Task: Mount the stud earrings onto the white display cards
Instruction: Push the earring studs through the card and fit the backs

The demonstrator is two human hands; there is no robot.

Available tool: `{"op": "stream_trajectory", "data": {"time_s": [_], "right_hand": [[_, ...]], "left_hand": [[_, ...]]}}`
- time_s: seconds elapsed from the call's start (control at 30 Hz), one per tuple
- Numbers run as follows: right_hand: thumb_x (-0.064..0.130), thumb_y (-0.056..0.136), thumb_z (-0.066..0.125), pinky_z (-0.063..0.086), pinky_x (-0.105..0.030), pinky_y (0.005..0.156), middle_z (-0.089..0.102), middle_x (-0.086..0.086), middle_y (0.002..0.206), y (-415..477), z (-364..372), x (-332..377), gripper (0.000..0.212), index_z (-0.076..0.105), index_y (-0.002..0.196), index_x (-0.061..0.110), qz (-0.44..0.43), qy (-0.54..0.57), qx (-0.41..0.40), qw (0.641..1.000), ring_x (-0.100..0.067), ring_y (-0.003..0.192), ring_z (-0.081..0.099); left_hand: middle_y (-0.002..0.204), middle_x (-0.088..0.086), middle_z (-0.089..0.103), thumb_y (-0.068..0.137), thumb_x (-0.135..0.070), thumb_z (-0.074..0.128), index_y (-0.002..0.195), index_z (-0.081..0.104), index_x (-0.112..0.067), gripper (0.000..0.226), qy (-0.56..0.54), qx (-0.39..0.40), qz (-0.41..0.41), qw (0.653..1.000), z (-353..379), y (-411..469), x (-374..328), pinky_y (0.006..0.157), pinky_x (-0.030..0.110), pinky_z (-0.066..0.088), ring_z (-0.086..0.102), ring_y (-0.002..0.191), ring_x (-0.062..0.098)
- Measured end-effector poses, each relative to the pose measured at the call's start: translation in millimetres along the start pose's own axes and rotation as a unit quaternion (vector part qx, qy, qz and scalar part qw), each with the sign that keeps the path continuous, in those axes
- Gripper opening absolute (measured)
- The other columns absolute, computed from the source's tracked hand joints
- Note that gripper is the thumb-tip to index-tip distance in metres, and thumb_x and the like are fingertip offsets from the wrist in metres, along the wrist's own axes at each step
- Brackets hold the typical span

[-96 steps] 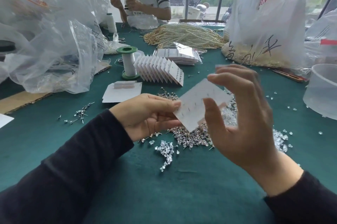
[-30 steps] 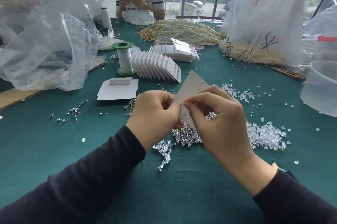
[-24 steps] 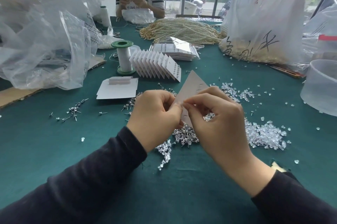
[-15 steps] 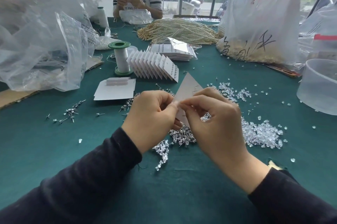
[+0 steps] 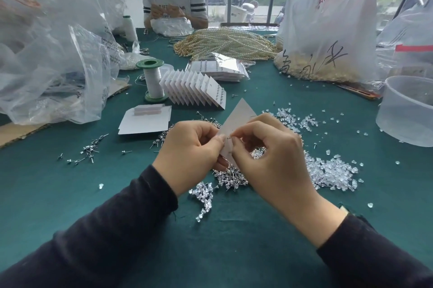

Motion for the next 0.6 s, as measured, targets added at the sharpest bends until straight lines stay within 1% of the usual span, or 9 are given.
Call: {"op": "stream_trajectory", "data": {"time_s": [0.13, 0.23, 0.33, 0.47, 0.6], "right_hand": [[0.002, 0.073, 0.071, 0.047, -0.026, 0.056, 0.061, -0.006, 0.072, -0.7, 0.6, 0.4, 0.004, 0.068, 0.072, 0.003, 0.010, -0.002, -0.003, 1.000, -0.016, 0.057, 0.058], [0.002, 0.074, 0.071, 0.046, -0.025, 0.055, 0.061, -0.005, 0.071, -1.0, 1.5, 1.3, 0.005, 0.067, 0.071, 0.003, 0.011, -0.004, -0.001, 1.000, -0.016, 0.057, 0.058], [0.001, 0.074, 0.070, 0.047, -0.028, 0.056, 0.062, -0.005, 0.071, -2.0, 3.3, 1.9, 0.005, 0.068, 0.070, 0.004, 0.007, -0.009, 0.005, 1.000, -0.016, 0.057, 0.059], [0.000, 0.074, 0.070, 0.047, -0.029, 0.054, 0.063, -0.004, 0.070, -4.3, 4.2, 2.7, 0.006, 0.069, 0.070, 0.004, 0.002, -0.014, 0.009, 1.000, -0.015, 0.056, 0.059], [0.000, 0.074, 0.070, 0.045, -0.023, 0.053, 0.063, -0.003, 0.069, -5.2, 5.4, 7.4, 0.007, 0.068, 0.069, 0.004, -0.017, -0.028, 0.010, 0.999, -0.013, 0.053, 0.057]], "left_hand": [[0.049, 0.000, 0.063, 0.086, -0.002, 0.056, 0.063, 0.063, -0.007, 0.024, 0.039, -0.008, 0.028, 0.999, -1.7, 0.1, -1.7, 0.051, 0.032, 0.058, 0.064, 0.046, 0.017], [0.050, 0.002, 0.063, 0.086, -0.003, 0.056, 0.066, 0.062, -0.001, 0.022, 0.049, -0.015, 0.036, 0.998, -2.1, 0.1, -2.8, 0.052, 0.037, 0.058, 0.064, 0.046, 0.016], [0.053, 0.006, 0.062, 0.086, -0.002, 0.055, 0.066, 0.061, 0.001, 0.021, 0.054, -0.018, 0.037, 0.998, -1.9, 0.0, -2.1, 0.054, 0.040, 0.058, 0.063, 0.046, 0.016], [0.054, 0.008, 0.064, 0.086, -0.003, 0.055, 0.066, 0.061, 0.001, 0.021, 0.073, -0.017, 0.038, 0.996, -1.2, -0.6, -2.4, 0.055, 0.039, 0.058, 0.064, 0.046, 0.018], [0.050, 0.008, 0.061, 0.085, -0.002, 0.053, 0.064, 0.059, 0.003, 0.022, 0.078, -0.015, 0.035, 0.996, -1.8, -1.3, -3.5, 0.052, 0.037, 0.057, 0.062, 0.043, 0.019]]}}
Point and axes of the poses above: each hand's wrist, its own y-axis towards the middle knuckle, its own z-axis out of the palm, x = y × z, the point moved 7 cm from there along y, towards the middle knuckle
